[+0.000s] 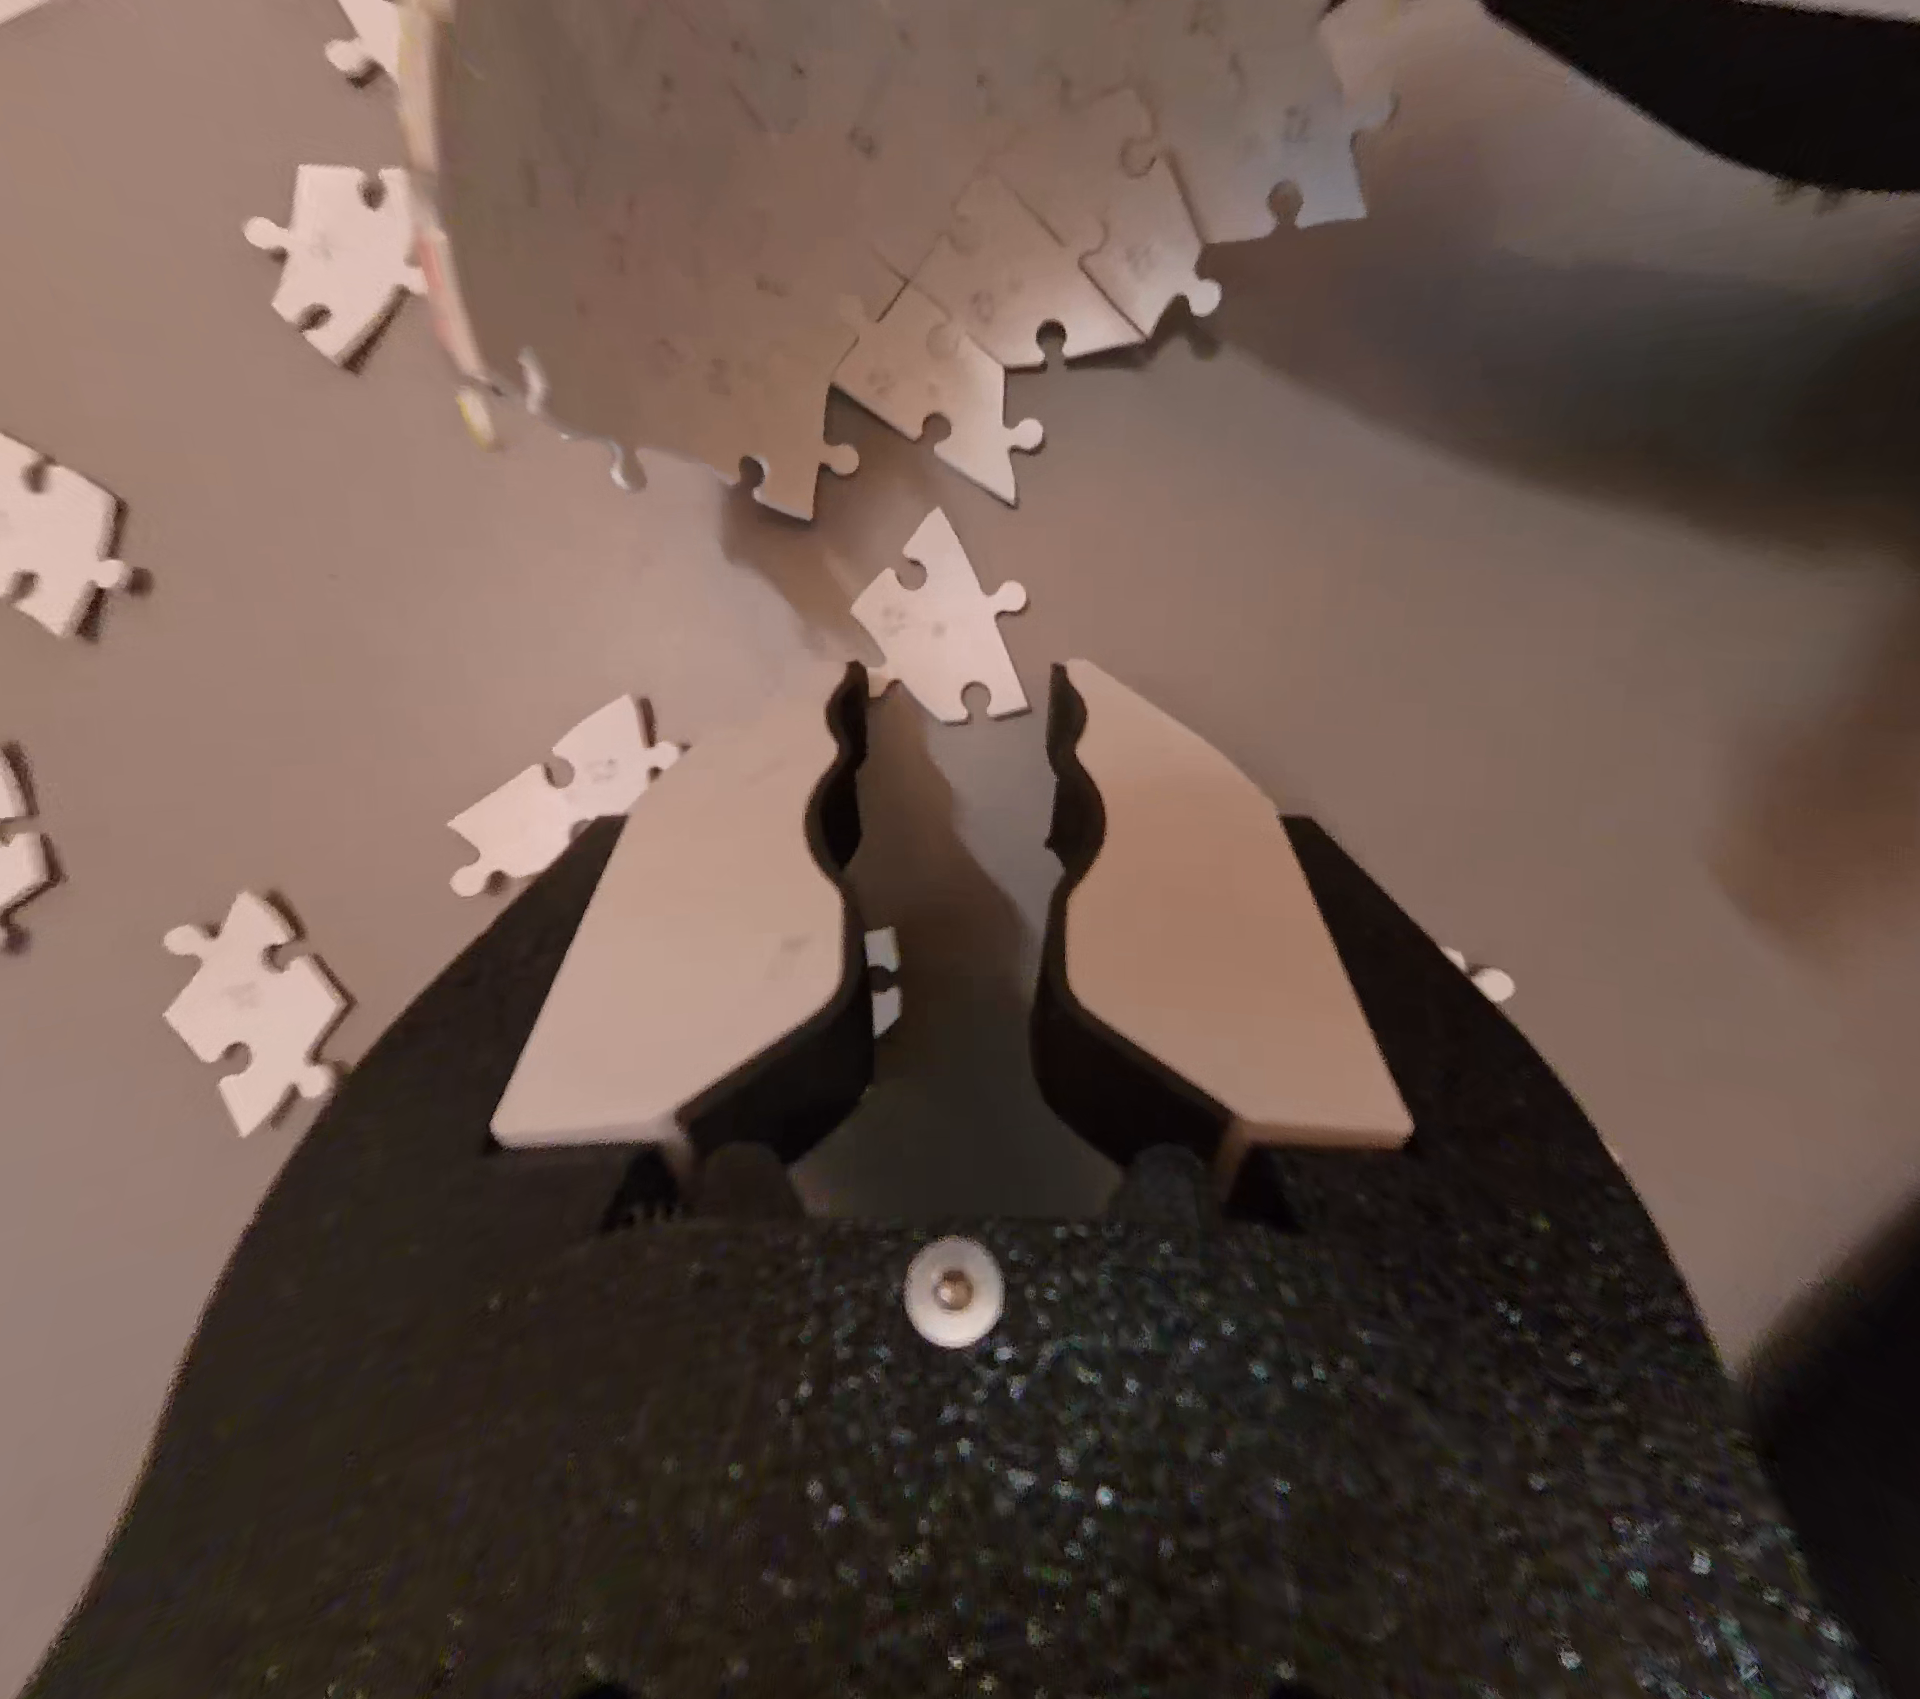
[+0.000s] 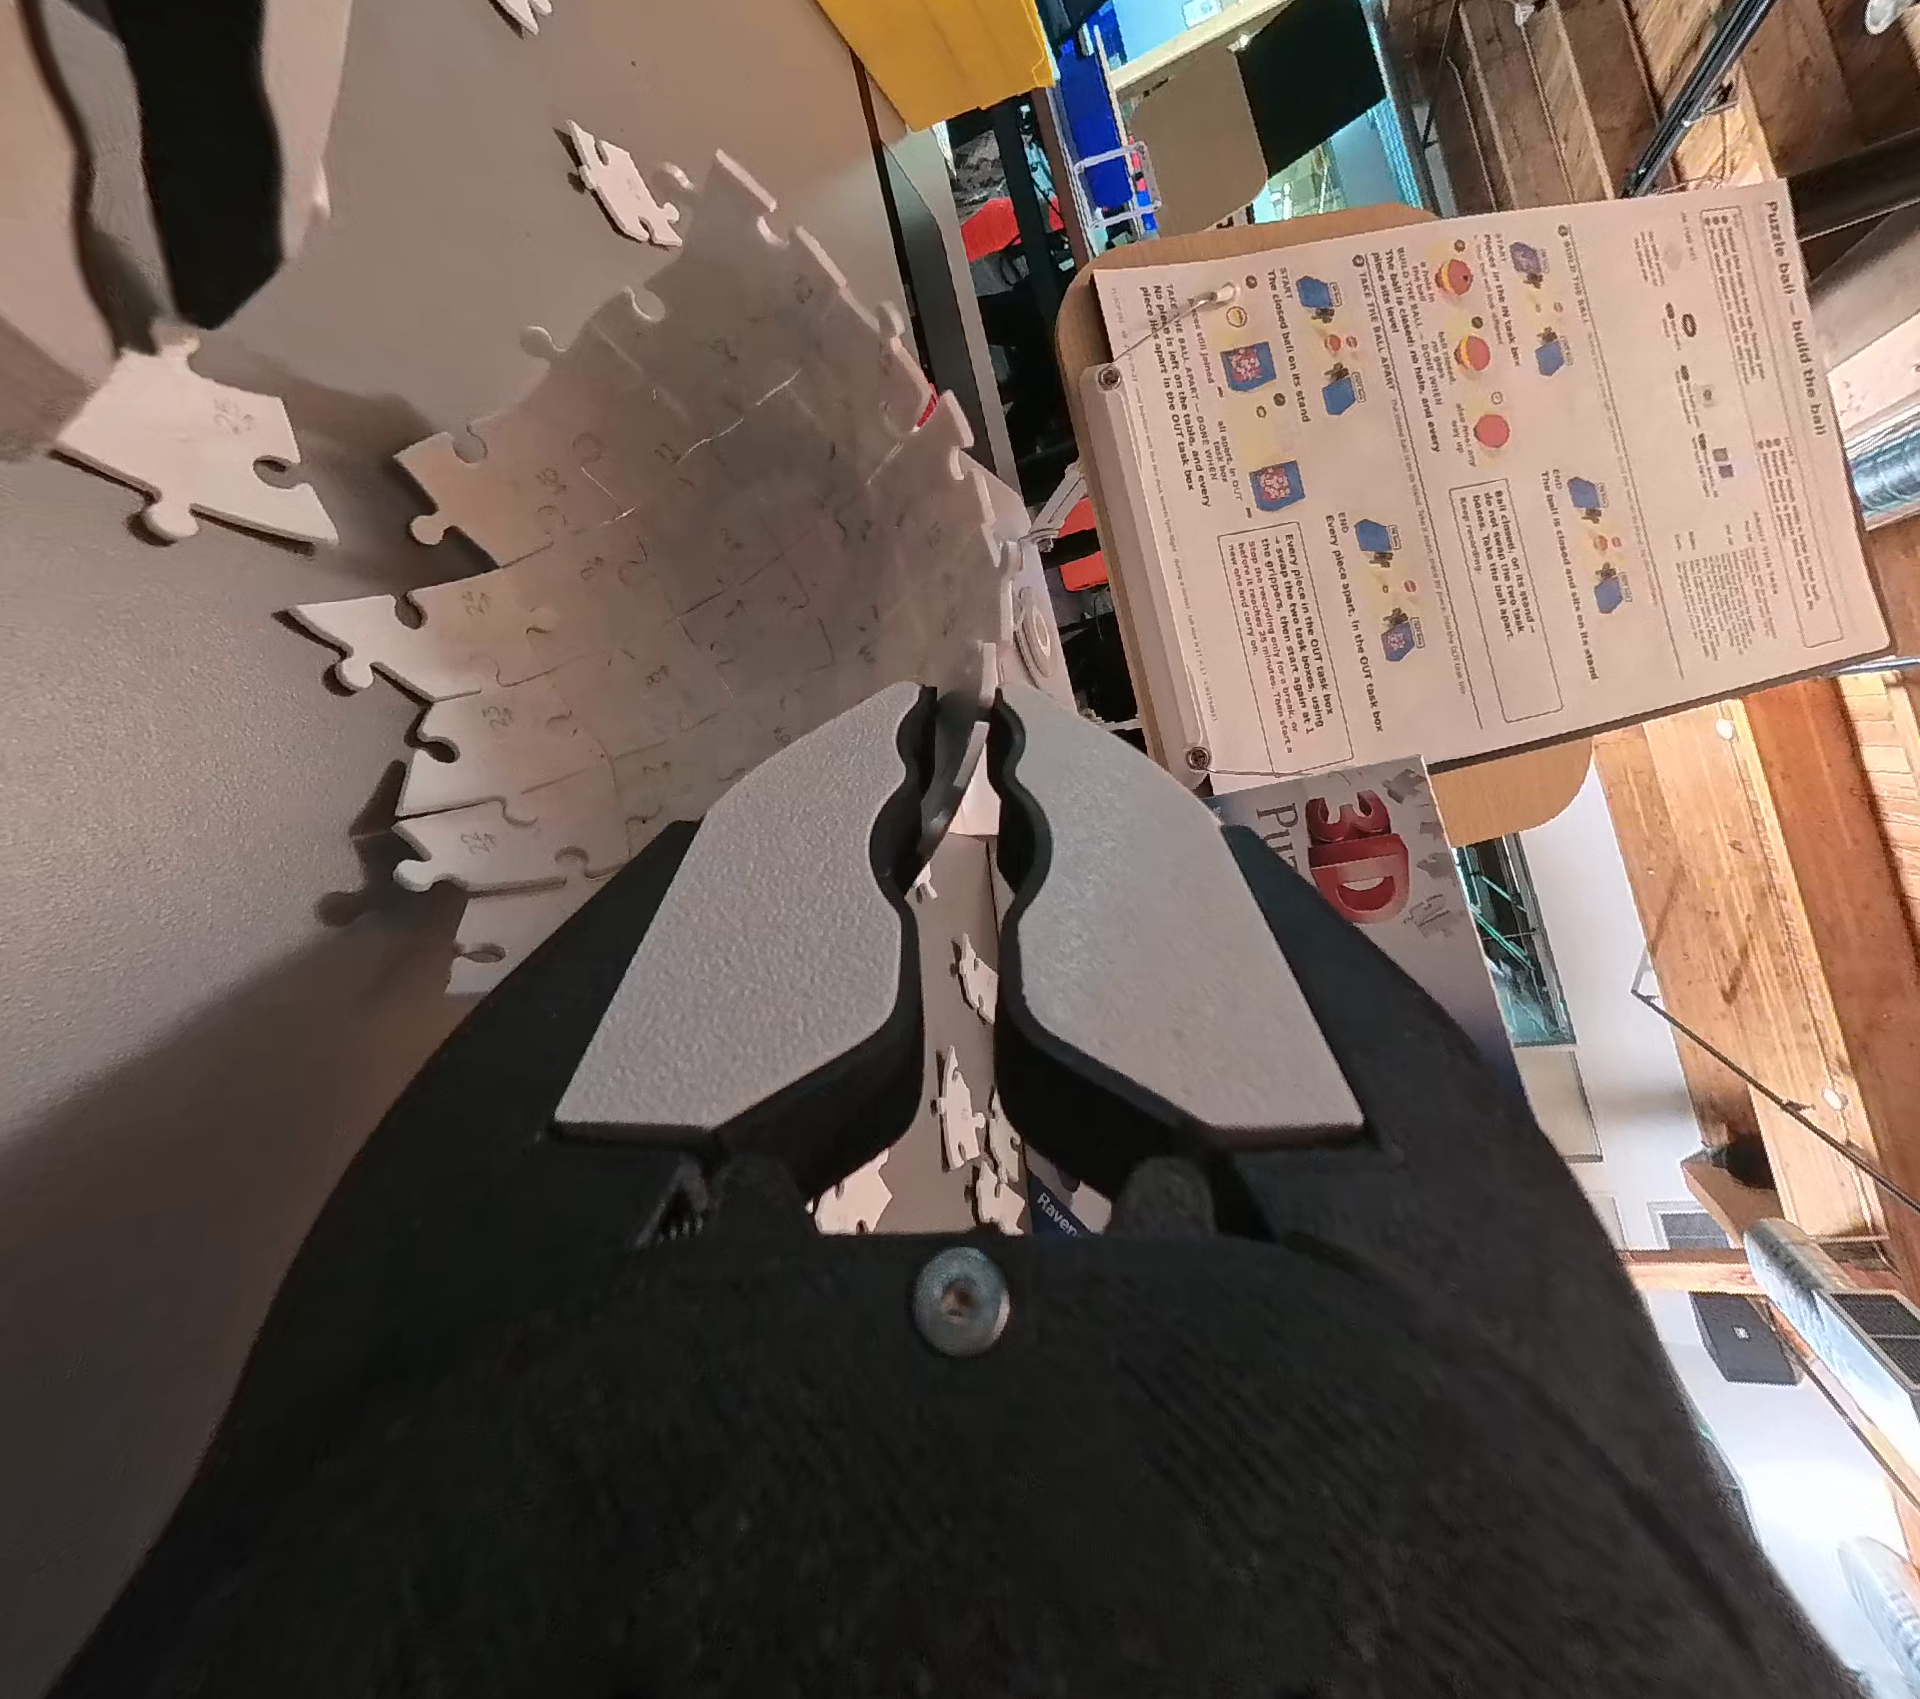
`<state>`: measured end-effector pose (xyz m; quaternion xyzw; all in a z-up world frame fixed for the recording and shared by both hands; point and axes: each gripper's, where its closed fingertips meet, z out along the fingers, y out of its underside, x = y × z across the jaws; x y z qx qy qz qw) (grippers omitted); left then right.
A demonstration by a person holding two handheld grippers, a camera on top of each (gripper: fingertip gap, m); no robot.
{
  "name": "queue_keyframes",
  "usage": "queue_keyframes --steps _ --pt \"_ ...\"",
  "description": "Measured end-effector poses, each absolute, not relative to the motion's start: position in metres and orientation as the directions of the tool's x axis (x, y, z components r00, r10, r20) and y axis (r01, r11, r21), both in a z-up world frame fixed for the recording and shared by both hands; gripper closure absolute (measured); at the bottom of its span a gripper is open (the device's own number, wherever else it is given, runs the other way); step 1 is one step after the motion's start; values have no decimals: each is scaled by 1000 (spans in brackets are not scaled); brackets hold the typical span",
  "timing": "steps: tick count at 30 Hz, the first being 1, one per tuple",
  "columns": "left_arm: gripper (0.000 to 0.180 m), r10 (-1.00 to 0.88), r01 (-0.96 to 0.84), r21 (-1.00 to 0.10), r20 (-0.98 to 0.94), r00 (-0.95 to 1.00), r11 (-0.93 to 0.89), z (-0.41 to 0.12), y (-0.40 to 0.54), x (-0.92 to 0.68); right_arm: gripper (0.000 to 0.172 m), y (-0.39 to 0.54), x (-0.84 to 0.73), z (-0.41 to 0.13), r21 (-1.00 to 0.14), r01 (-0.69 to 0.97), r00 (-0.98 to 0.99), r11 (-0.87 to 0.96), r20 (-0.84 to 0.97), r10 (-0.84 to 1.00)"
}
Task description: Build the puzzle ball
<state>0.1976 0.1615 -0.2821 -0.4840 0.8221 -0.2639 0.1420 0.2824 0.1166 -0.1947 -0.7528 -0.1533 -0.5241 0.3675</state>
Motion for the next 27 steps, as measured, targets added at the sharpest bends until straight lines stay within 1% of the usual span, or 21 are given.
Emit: queue_keyframes --steps 2,5,8,11,14,16,17,18,19,21,27 --pt "143 -873 -734 -557 33 -486 387 -289 160 197 163 117 282 -195 -393 616 404 -683 902 -155" --pt "147 -882 -734 -560 11 -471 385 -290 162 199 163 117 282 -195 -393 617 404 -682 902 -154" --pt "147 -880 -727 -561 -5 -475 396 -290 163 200 163 117 282 -195 -393 617 405 -681 901 -154" --pt "145 -875 -706 -588 -8 -484 396 -283 161 202 163 117 282 -195 -393 618 405 -681 902 -153" --pt "136 -849 -685 -589 -2 -529 428 -281 159 200 163 117 283 -195 -393 618 405 -681 901 -152" --pt "134 -829 -667 -581 -22 -559 465 -282 161 200 163 117 283 -195 -392 619 405 -681 902 -151" --pt "135 -827 -668 -575 -25 -562 472 -282 162 200 163 117 283 -195 -392 619 405 -681 902 -152" --pt "143 -826 -684 -557 -6 -563 470 -284 163 197 163 117 283 -195 -393 619 405 -680 902 -151" --pt "146 -827 -705 -538 24 -561 463 -287 163 194 163 117 283 -195 -393 618 406 -681 901 -152" --pt "147 -827 -716 -530 49 -560 454 -288 159 191 163 117 283 -195 -393 618 406 -681 901 -151" --pt "150 -821 -698 -544 29 -570 466 -285 152 189 163 117 283 -196 -396 618 409 -679 900 -152"
